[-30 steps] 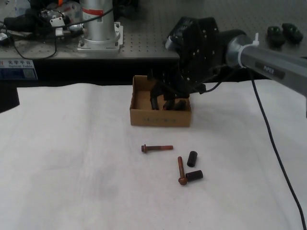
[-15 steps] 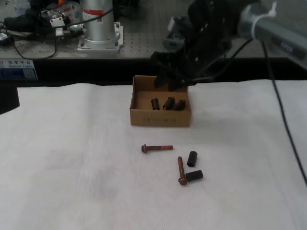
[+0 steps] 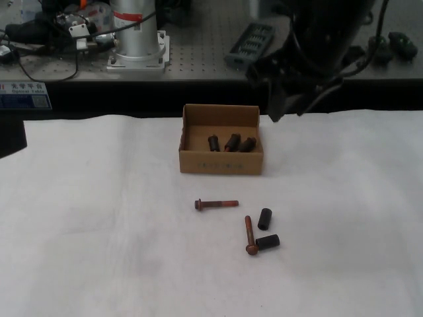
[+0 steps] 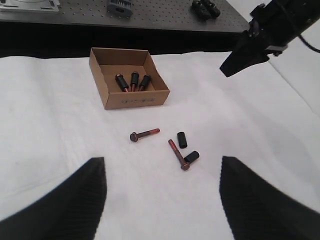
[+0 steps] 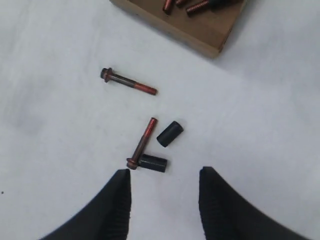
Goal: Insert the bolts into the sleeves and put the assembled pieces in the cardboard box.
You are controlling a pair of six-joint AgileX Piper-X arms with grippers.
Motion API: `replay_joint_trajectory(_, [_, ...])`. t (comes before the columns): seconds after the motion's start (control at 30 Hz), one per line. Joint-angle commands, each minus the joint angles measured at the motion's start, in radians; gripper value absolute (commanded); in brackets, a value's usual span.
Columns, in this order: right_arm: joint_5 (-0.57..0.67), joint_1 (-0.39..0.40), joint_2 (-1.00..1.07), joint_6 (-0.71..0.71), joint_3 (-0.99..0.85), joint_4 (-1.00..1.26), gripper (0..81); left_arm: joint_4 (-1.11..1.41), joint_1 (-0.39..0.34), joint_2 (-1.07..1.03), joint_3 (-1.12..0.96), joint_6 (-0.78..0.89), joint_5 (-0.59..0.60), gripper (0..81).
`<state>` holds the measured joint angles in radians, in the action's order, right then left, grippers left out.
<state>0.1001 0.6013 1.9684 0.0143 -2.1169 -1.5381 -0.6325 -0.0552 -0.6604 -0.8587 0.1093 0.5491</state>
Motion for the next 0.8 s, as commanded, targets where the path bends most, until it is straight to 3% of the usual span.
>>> replay_joint_trajectory(0.0, [0.000,0.022,-0.051,-0.014,-0.014,-0.015,32.8,-0.017,0.002,0.005,-0.005,-0.013,-0.007,47.4])
replay_joint_trajectory(0.17, [0.000,0.106,-0.144,-0.014,0.062,-0.015,32.8,-0.126,0.002,0.005,-0.005,-0.013,-0.007,47.4])
replay_joint_trajectory(0.4, [-0.008,0.217,-0.353,-0.003,0.385,-0.005,32.8,-0.291,0.002,0.005,-0.005,-0.013,-0.007,47.4])
replay_joint_trajectory(0.77, [-0.055,0.323,-0.748,0.229,0.910,0.151,32.8,-0.317,0.002,0.005,-0.005,-0.013,-0.007,47.4])
